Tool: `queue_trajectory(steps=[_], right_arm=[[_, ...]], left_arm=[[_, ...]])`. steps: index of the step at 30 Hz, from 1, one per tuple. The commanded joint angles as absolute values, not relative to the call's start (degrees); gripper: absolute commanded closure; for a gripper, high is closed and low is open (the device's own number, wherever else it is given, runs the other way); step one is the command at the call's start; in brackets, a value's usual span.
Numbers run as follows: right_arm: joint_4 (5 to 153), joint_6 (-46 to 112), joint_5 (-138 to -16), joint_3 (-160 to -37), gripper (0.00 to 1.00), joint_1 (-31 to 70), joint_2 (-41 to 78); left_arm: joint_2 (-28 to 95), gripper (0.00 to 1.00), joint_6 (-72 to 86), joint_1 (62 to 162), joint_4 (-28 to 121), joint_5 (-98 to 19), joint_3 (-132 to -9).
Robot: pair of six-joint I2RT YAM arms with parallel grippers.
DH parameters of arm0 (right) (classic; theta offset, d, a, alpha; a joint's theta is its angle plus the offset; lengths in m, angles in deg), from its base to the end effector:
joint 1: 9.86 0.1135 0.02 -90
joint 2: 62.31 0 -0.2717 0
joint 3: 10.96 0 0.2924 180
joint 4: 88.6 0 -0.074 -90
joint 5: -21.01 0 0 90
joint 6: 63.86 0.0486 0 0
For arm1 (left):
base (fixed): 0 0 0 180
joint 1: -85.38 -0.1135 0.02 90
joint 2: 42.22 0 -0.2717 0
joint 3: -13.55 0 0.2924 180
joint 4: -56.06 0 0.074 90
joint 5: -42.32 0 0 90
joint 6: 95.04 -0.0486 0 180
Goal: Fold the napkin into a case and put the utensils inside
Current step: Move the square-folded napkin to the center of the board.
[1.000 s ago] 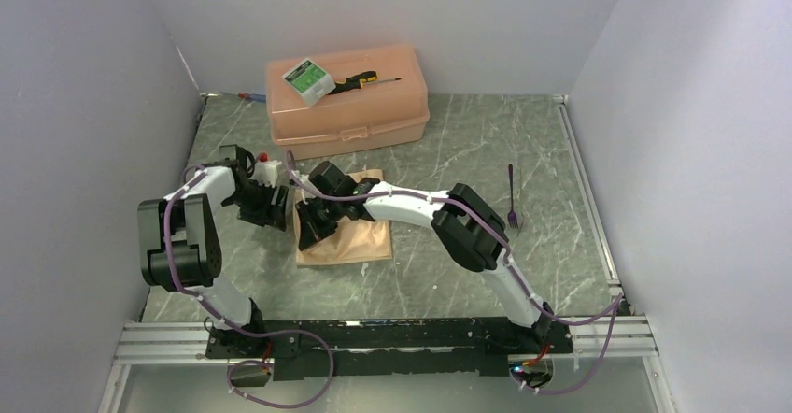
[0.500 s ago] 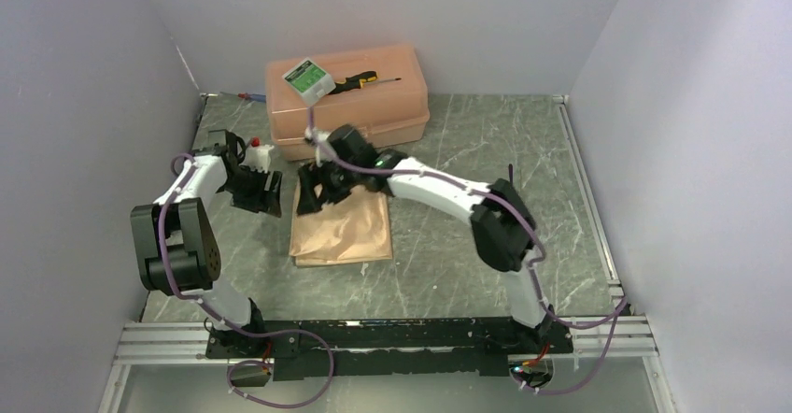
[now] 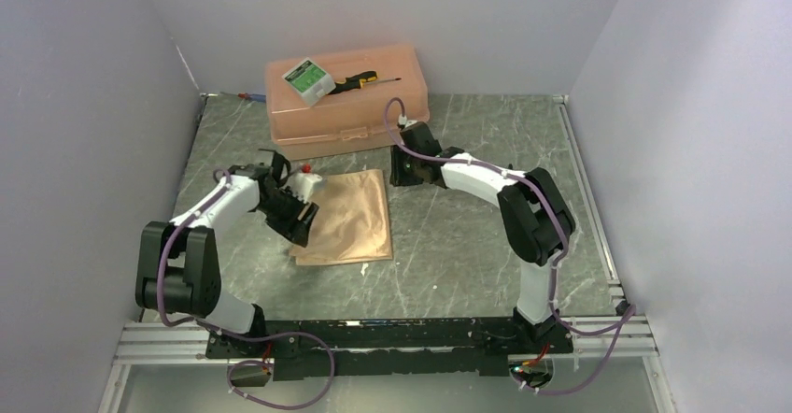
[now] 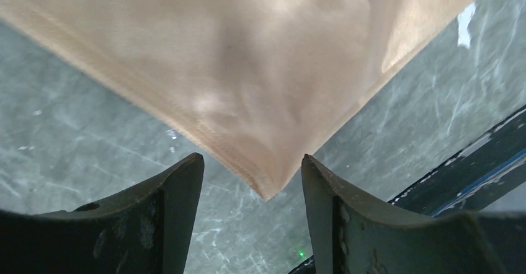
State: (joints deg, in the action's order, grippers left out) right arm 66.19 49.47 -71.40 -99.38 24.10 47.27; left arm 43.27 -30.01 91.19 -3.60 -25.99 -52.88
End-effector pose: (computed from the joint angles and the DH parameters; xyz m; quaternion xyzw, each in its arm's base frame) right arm 0.3873 0.2633 0.1752 -0.0938 0.9235 0.1952 0.3167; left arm 0.2950 -0.0481 0.1720 0.2772 0.9374 -0.1686 0.1263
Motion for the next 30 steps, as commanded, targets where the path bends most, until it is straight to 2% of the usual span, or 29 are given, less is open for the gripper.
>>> queue_trajectory(steps=[1, 3, 13, 19, 23, 24, 27, 30], right_arm=[[76.2, 51.8, -71.3, -100.2, 0.78, 25.8, 47.8], [79.2, 53.0, -71.6, -99.4, 0.88, 25.8, 48.6], [88.3, 57.3, -71.6, -99.7, 1.00, 25.8, 55.4], [90.9, 57.8, -69.8, -97.6, 1.00, 25.8, 57.8], [93.3, 58.2, -66.2, -92.6, 1.00, 25.9, 55.4], [94.2, 58.4, -66.0, -91.1, 0.98, 25.8, 54.3], [96.9, 58.8, -66.1, -87.6, 0.68, 25.8, 49.9], [97.0, 59.1, -66.1, -86.2, 0.50, 25.8, 46.0]], left_arm=[[41.1, 0.36, -34.2, 97.1, -1.1, -32.8, -49.4], [41.3, 0.36, -35.4, 99.3, 0.6, -36.4, -47.3], [40.7, 0.36, -37.9, 106.2, 6.6, -46.4, -40.8], [40.1, 0.36, -38.7, 108.3, 7.0, -47.6, -39.8], [38.6, 0.37, -40.1, 109.3, 8.7, -50.4, -38.6], [38.1, 0.37, -40.5, 109.4, 9.2, -50.7, -38.1], [37.7, 0.39, -40.6, 109.5, 9.9, -51.0, -37.8], [38.1, 0.42, -40.1, 109.5, 9.6, -51.2, -38.1]])
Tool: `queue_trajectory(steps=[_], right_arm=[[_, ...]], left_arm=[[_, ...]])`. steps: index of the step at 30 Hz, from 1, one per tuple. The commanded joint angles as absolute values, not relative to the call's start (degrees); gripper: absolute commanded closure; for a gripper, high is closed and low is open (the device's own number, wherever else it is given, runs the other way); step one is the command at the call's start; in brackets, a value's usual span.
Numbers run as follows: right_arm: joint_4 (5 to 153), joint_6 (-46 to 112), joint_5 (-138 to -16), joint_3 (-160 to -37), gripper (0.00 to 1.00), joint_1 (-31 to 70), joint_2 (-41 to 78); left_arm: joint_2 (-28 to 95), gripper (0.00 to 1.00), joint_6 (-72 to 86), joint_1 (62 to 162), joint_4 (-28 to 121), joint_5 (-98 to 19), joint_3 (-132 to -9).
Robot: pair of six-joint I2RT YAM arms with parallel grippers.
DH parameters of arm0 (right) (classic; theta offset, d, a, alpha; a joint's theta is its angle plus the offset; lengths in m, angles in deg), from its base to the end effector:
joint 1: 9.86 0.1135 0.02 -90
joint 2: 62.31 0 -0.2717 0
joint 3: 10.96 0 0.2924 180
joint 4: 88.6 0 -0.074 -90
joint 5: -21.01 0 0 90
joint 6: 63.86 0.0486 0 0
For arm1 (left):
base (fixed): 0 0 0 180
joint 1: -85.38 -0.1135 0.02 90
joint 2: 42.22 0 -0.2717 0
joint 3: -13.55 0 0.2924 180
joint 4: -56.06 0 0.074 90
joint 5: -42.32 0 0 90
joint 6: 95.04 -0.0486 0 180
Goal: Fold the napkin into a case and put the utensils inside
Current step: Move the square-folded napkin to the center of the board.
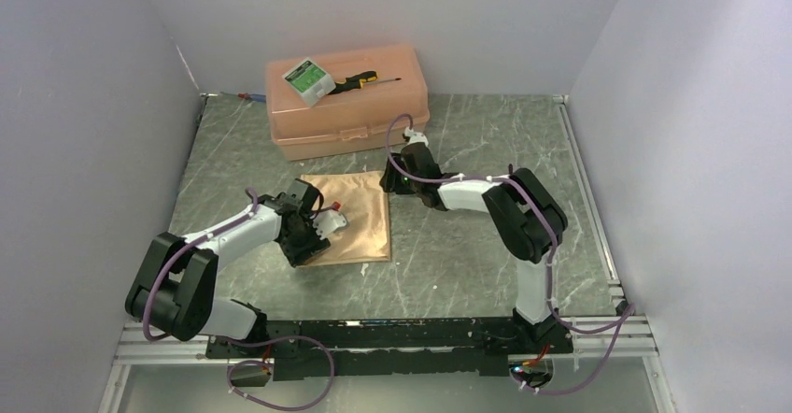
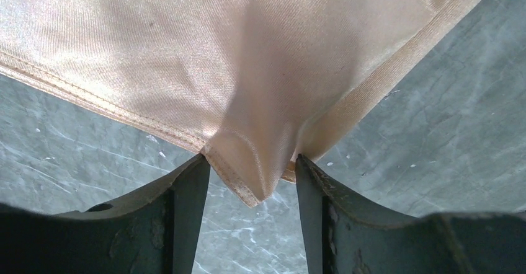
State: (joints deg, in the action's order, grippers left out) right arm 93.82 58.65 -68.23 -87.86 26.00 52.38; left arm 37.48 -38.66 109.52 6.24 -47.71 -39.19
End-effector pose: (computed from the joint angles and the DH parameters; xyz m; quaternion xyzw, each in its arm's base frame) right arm 0.3769 0.2716 0.1102 -0.0229 0.8882 0.2530 0.3829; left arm 0.2373 -0.1063 0.1289 0.4797 0.8698 0.0098 0.1147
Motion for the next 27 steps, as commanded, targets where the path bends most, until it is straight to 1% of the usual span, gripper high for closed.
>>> queue_trajectory(steps=[1, 5, 12, 19, 22, 24, 26, 27], right_arm=[[96.7, 59.1, -66.1, -85.9, 0.47, 25.7, 45.2], [95.9, 60.2, -67.0, -84.6, 0.43, 24.0, 45.1], [96.3, 64.2, -73.0, -88.7, 0.42, 22.8, 53.8], [99.6, 68.2, -77.9, -88.7, 0.43, 23.2, 56.1], [100.2, 69.8, -78.7, -88.5, 0.46, 23.3, 57.0], [100.2, 70.1, -78.2, -88.4, 0.52, 23.4, 57.5], [99.7, 70.2, -77.7, -88.9, 0.60, 23.5, 57.8], [99.8, 70.3, -77.2, -88.7, 0.67, 23.5, 57.7]], left_arm=[[37.9, 0.43, -40.1, 109.5, 9.6, -51.3, -38.0], [37.3, 0.44, -40.8, 109.5, 9.9, -51.9, -37.3], [37.2, 0.46, -40.8, 109.5, 10.2, -52.7, -37.0], [37.1, 0.46, -41.2, 109.6, 11.0, -53.2, -36.4], [37.4, 0.46, -41.2, 109.5, 11.4, -53.4, -36.3], [37.4, 0.46, -41.2, 109.5, 11.5, -53.4, -36.3], [37.4, 0.46, -41.2, 109.5, 11.6, -53.5, -36.4], [37.4, 0.46, -41.3, 109.5, 11.6, -53.5, -36.5]])
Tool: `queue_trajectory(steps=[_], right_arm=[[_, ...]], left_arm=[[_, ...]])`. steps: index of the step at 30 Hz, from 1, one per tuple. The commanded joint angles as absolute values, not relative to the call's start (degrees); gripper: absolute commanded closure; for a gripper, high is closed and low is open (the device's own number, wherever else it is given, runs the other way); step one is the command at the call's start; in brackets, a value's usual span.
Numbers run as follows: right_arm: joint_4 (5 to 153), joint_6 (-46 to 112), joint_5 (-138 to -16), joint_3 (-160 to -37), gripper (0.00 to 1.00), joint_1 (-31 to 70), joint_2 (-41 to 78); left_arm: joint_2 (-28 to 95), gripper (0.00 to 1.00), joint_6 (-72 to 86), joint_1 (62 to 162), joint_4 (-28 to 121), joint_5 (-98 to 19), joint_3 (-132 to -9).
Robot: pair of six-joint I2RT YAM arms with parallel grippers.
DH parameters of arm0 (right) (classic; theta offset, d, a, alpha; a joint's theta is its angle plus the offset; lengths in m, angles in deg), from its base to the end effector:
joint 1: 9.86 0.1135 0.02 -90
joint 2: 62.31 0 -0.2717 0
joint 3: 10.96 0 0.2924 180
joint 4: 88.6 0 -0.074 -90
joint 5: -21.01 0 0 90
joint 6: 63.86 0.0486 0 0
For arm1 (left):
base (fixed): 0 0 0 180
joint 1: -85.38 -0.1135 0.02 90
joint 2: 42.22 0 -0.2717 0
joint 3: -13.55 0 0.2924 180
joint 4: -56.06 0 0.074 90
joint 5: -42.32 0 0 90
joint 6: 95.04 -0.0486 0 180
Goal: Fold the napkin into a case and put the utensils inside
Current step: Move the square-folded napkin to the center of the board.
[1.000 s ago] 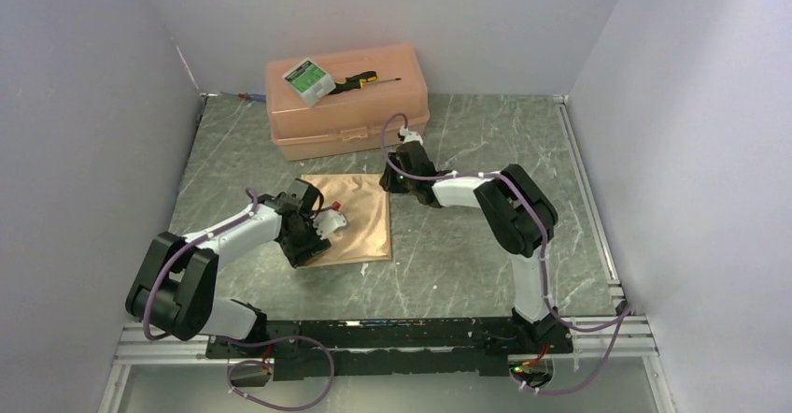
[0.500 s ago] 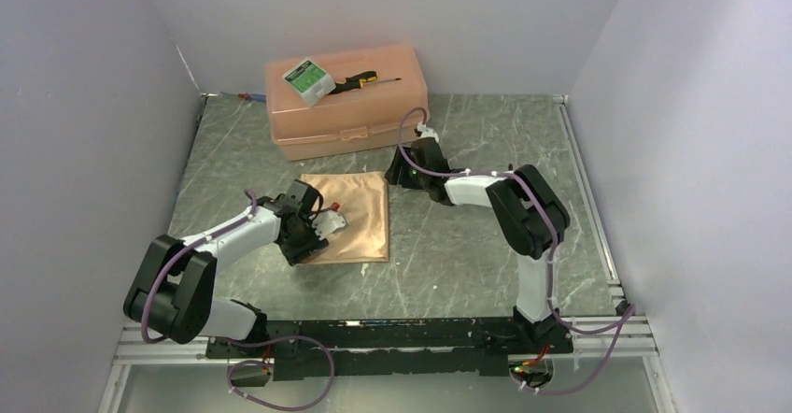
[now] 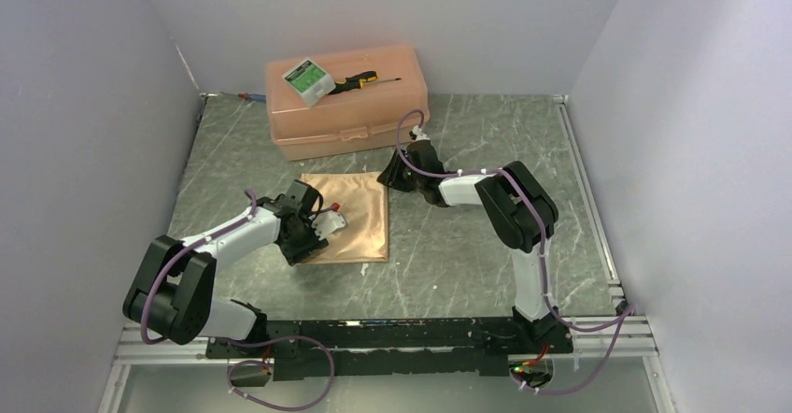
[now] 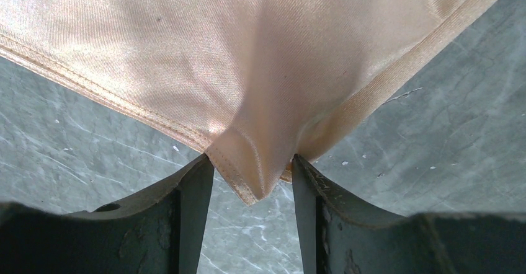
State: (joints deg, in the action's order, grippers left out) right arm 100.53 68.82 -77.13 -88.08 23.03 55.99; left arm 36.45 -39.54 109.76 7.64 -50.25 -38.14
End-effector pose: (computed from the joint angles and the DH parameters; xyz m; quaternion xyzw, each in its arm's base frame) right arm 0.3929 0.2623 0.0954 0.0402 0.8724 0.3451 0.3438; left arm 0.2360 -0.1046 0.1287 0.4849 0.8650 0.0334 0.1246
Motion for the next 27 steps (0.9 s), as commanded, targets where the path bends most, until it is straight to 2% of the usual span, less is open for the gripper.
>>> queue_trajectory(steps=[1, 4, 5, 12, 21, 27], right_arm=[[100.2, 70.5, -76.5, -88.3, 0.74, 23.5, 57.4], [101.2, 70.6, -75.0, -86.7, 0.96, 23.5, 55.7], [100.9, 70.4, -74.5, -86.2, 1.00, 23.4, 55.0], [99.6, 70.0, -69.2, -77.3, 1.00, 22.8, 46.7], [96.2, 70.6, -58.9, -58.3, 1.00, 21.0, 27.8], [93.4, 71.0, -55.6, -52.5, 1.00, 19.0, 21.1]], left_arm=[[37.4, 0.46, -41.3, 109.5, 11.6, -53.5, -36.6], [37.2, 0.46, -41.5, 109.5, 11.7, -53.6, -36.8], [37.2, 0.46, -41.6, 109.5, 11.8, -53.5, -36.9], [40.1, 0.45, -41.7, 111.5, 12.2, -51.8, -40.6], [47.8, 0.45, -42.3, 120.4, 16.1, -47.6, -47.2], [53.4, 0.46, -42.4, 124.9, 17.5, -48.9, -51.4]])
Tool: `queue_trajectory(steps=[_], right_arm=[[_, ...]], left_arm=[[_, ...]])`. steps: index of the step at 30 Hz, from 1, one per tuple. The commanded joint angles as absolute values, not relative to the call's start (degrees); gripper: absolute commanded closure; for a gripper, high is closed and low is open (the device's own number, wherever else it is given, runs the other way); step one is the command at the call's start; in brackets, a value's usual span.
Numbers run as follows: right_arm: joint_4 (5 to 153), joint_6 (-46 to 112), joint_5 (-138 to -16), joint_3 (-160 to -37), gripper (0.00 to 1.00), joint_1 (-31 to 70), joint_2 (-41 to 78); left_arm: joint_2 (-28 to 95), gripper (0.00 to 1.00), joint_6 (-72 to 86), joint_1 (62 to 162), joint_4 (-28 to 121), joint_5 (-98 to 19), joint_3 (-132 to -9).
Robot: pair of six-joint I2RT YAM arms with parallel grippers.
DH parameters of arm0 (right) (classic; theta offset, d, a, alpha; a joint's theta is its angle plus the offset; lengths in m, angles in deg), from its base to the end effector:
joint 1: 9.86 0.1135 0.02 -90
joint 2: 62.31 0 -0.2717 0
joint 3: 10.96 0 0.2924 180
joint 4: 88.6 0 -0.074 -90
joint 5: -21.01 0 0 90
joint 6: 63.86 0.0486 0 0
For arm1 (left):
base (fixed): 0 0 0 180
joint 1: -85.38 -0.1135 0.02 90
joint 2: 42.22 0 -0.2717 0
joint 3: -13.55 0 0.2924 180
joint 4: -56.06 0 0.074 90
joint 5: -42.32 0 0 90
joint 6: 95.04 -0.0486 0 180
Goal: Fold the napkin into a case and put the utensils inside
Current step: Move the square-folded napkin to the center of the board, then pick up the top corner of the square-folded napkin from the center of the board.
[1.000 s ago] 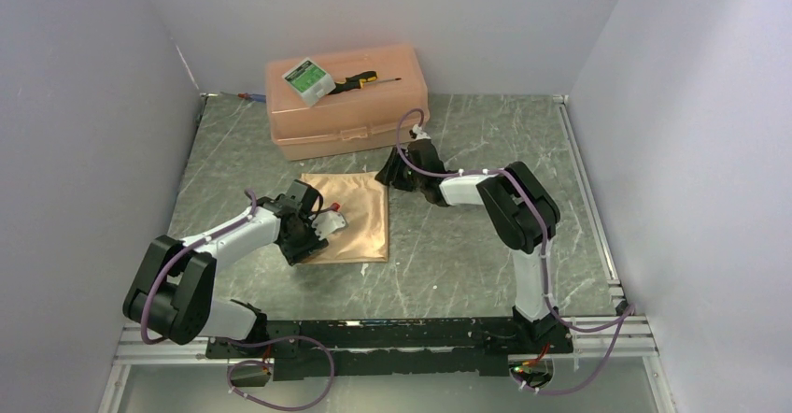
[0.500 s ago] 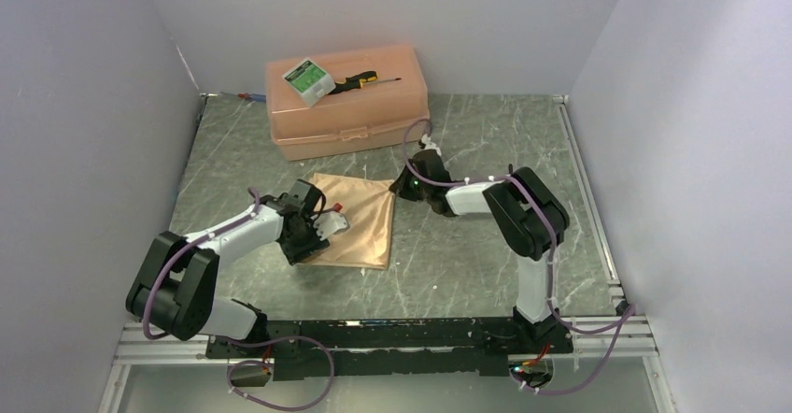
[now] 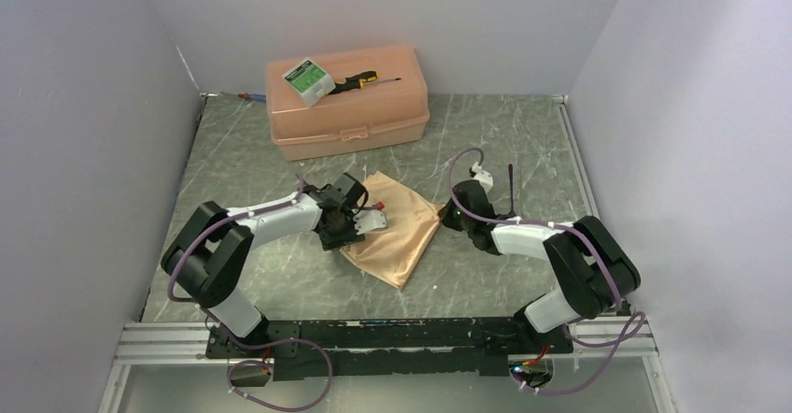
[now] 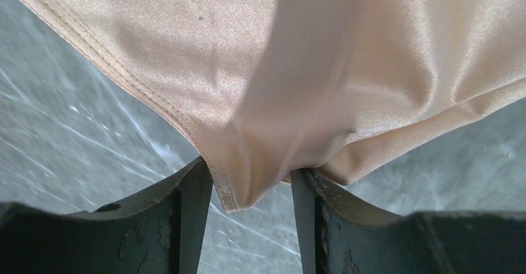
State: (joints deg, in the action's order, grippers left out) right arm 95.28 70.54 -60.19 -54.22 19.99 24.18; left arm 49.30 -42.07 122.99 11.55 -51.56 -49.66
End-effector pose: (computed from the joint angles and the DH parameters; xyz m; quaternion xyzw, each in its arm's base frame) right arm 0.2732 0.1482 0.1070 0.1467 0.8898 0.2021 0.3819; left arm 0.2562 -0.1932 0.1294 0.5951 0.7890 0.0327 0.1494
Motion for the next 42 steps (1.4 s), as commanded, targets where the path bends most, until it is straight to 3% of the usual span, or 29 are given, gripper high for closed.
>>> queue_trajectory(steps=[1, 7, 10, 17, 25, 30, 35, 42], right_arm=[[92.4, 71.1, -55.0, -52.4, 1.00, 19.0, 20.7], [89.5, 71.0, -53.9, -51.7, 0.99, 18.6, 19.0], [88.2, 70.0, -56.2, -52.6, 0.84, 18.4, 18.3], [82.3, 64.5, -57.0, -58.4, 0.57, 18.4, 12.4], [81.8, 51.7, -60.9, -68.7, 0.19, 18.4, 14.2], [85.1, 44.0, -70.9, -78.9, 0.17, 18.6, 26.4], [100.6, 39.0, -76.6, -78.4, 0.17, 20.2, 33.9], [95.3, 37.1, -84.2, -90.2, 0.27, 20.3, 47.6]], left_arm=[[54.0, 0.46, -42.4, 124.9, 17.6, -49.7, -51.6], [51.8, 0.46, -45.4, 124.9, 19.4, -52.7, -46.8], [50.0, 0.43, -46.3, 124.9, 19.1, -53.8, -45.6], [45.3, 0.15, -49.4, 123.6, 14.4, -50.9, -51.4], [45.1, 0.10, -49.9, 115.6, -2.4, -36.2, -65.1], [45.8, 0.11, -48.2, 111.3, -3.9, -32.5, -66.7], [48.0, 0.17, -35.3, 109.5, 1.3, -31.5, -66.8], [50.9, 0.24, -27.5, 109.5, 8.2, -30.6, -61.0]])
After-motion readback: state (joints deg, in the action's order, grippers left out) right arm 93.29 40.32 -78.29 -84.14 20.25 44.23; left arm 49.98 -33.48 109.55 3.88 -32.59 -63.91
